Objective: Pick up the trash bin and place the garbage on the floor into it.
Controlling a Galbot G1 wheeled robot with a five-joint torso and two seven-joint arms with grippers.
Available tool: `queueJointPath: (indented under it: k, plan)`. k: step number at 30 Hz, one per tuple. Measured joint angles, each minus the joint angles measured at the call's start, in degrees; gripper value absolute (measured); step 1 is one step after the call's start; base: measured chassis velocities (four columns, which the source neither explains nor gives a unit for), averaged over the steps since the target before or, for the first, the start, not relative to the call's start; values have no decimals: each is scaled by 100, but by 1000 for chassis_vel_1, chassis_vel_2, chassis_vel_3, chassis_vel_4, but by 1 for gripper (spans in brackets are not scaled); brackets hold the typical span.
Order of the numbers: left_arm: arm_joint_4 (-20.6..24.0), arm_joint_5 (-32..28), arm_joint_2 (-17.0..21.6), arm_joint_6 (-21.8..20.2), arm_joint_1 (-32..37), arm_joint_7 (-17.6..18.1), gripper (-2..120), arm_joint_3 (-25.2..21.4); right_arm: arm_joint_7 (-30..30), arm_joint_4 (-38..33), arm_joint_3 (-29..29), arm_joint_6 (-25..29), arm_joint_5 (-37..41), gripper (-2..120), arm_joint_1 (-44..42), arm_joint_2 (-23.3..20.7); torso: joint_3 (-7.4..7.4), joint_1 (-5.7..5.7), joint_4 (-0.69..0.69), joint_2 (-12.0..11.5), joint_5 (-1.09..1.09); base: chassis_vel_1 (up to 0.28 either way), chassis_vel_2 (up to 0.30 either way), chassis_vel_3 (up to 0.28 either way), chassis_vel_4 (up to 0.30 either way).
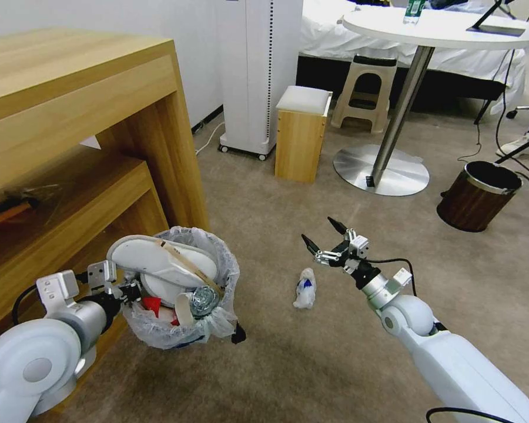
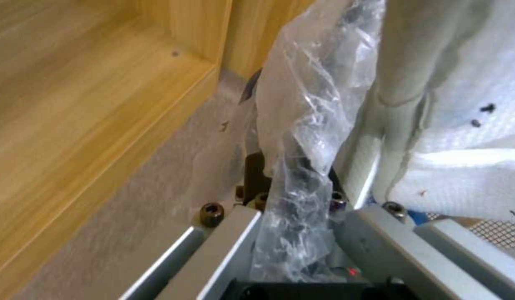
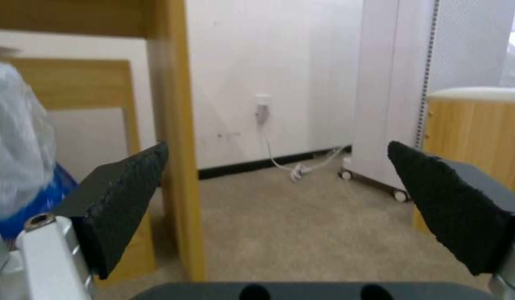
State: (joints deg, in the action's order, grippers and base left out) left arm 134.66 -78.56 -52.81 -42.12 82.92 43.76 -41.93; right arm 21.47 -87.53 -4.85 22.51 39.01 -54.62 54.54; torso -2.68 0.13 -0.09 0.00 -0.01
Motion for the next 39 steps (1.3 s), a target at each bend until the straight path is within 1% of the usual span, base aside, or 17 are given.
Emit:
queueJointPath:
  k: [2, 7, 8, 10, 11, 14, 15, 18, 19, 22, 23, 26, 31, 34, 35, 38, 39]
  plan:
    - [0, 4, -1, 0, 12, -4, 0, -2, -37, 38, 29, -1, -61, 100, -6, 4, -1, 1, -2, 0, -2, -153, 164, 186, -137]
    - [22, 17, 9, -1, 48, -6, 0, -38, -389, 142, 140, -187, -336, 100, -41, 35, 0, 1, 1, 0, -1, -47, 48, 29, -43]
    - [27, 18, 13, -2, 52, -6, 0, -38, -470, 182, 157, -269, -420, 100, -44, 53, 2, -1, 0, 0, 1, 0, 0, 0, 0]
    - [29, 35, 15, -2, 56, -6, 0, -41, -642, 231, 179, -758, -579, 100, -73, 83, 2, -2, -1, 0, 0, 32, -55, -33, 31]
    - [29, 35, 15, -2, 56, -6, 0, -41, -642, 231, 179, -758, -579, 100, -73, 83, 2, -2, -1, 0, 0, 32, -55, -34, 29]
    - [39, 60, 15, -2, 71, -6, 0, -40, -1030, 233, 284, -1620, -455, 100, -107, 116, 3, -2, -1, 0, 1, 0, 0, 0, 0]
    - [39, 60, 15, -2, 71, -6, 0, -40, -1030, 233, 284, -1620, -455, 100, -107, 116, 3, -2, -1, 0, 1, 0, 0, 0, 0]
    - [46, 83, 12, -2, 86, -8, 0, -43, -1559, 149, 356, -2952, -290, 100, -104, 152, 2, -2, -1, 0, 0, 0, 0, 0, 0]
    - [46, 83, 12, -2, 86, -8, 0, -43, -1559, 149, 356, -2952, -290, 100, -104, 152, 2, -2, -1, 0, 0, 0, 0, 0, 0]
    - [54, 93, 6, -2, 97, -8, 0, -59, -2132, 123, 471, -3989, -40, 100, -43, 211, 2, -2, -1, 0, 0, 0, 0, 0, 0]
    - [55, 99, -2, -2, 100, -8, 0, -59, -2284, 139, 513, -4245, 62, 100, -14, 235, 2, -2, -1, 0, 0, 0, 0, 0, 0]
    - [59, 128, -31, -2, 105, -10, 0, -51, -2541, 291, 635, -4637, 297, 100, 85, 335, 2, -2, -1, -1, 0, 0, 0, 0, 0]
    - [67, 154, -73, -2, 108, -15, 0, -18, -2571, 591, 768, -4735, 357, 100, 224, 498, 2, -1, 0, 0, 0, 0, 0, 0, 0]
    - [102, 186, -98, -2, 125, -19, 0, 3, -2537, 1087, 900, -4778, 328, 100, 424, 861, 2, -1, -1, 0, 0, 0, 0, 0, 0]
    - [102, 186, -98, -2, 125, -19, 0, 3, -2537, 1087, 900, -4778, 328, 100, 424, 861, 2, -1, -1, 0, 0, 0, 0, 0, 0]
    - [111, 205, -101, -1, 136, -20, 0, 5, -2477, 1589, 959, -4722, 128, 100, 583, 1274, 1, -1, 0, 0, 0, 0, 0, 0, 0]
    - [111, 205, -101, -1, 136, -20, 0, 5, -2477, 1589, 959, -4722, 128, 100, 583, 1274, 1, -1, 0, 0, 0, 0, 0, 0, 0]
